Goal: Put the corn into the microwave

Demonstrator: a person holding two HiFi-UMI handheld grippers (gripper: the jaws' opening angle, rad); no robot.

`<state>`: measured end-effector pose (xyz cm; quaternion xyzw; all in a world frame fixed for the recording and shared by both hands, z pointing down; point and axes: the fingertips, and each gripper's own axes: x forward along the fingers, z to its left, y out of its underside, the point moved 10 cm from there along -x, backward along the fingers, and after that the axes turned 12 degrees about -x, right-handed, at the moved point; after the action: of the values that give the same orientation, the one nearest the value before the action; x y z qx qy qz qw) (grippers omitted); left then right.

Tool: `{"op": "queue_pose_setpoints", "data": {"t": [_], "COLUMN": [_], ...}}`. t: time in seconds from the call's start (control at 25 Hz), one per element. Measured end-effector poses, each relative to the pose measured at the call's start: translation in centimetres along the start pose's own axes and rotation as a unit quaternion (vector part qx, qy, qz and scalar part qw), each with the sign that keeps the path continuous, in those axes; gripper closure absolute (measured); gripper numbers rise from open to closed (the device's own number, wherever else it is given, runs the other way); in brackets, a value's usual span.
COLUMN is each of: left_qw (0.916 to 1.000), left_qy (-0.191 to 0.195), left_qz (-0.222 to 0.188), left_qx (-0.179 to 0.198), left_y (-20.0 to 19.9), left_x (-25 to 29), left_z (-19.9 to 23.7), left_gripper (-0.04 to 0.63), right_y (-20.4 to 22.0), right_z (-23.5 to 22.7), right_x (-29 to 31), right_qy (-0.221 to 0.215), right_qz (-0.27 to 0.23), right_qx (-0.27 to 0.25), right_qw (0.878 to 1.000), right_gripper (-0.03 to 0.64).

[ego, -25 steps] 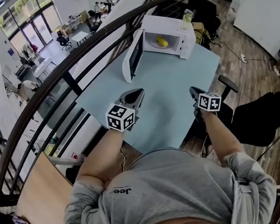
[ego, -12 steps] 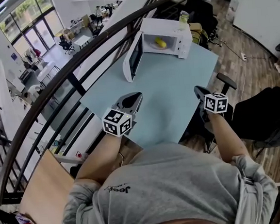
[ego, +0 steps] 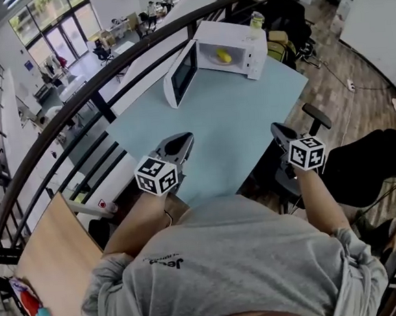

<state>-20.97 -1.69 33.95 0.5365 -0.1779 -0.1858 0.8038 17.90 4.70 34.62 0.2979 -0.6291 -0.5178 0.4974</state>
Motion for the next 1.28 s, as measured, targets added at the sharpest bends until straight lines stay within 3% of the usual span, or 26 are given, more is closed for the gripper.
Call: {"op": "queue_pose_setpoints", "data": {"t": [0.32, 0.64, 0.88, 1.28], "left_qw": [0.9995, 0.9984, 0.9987, 0.9996], "left_qy": [-0.029, -0.053, -0.05, -0.015], "left_qz": [-0.009, 0.017, 0.009, 0.003], "left_qx": [-0.005, 0.01, 0.008, 0.023], "left_y": [2.1, 3.3, 3.4, 1.5], "left_x": [2.9, 5.1, 5.9, 5.1], "left_z": [-6.5, -10.8, -11.4, -9.3], "left_gripper": [0.577, 0.577, 0.577, 0.577], "right_y": [2.6, 6.3, 7.7, 4.9], "right_z": [-3.8, -6.9, -6.9, -4.7], "right_x": [-5.5, -9.1, -8.5, -7.4], "right_qy": [-0.046, -0.075, -0.09, -0.072], "right_qz": [-0.014, -0.038, -0.032, -0.052], "right_qx": [0.012, 0.043, 0.051, 0.03], "right_qw": [0.999, 0.996, 0.994, 0.996], "right_gripper": [0.598, 0.598, 0.598, 0.6]}}
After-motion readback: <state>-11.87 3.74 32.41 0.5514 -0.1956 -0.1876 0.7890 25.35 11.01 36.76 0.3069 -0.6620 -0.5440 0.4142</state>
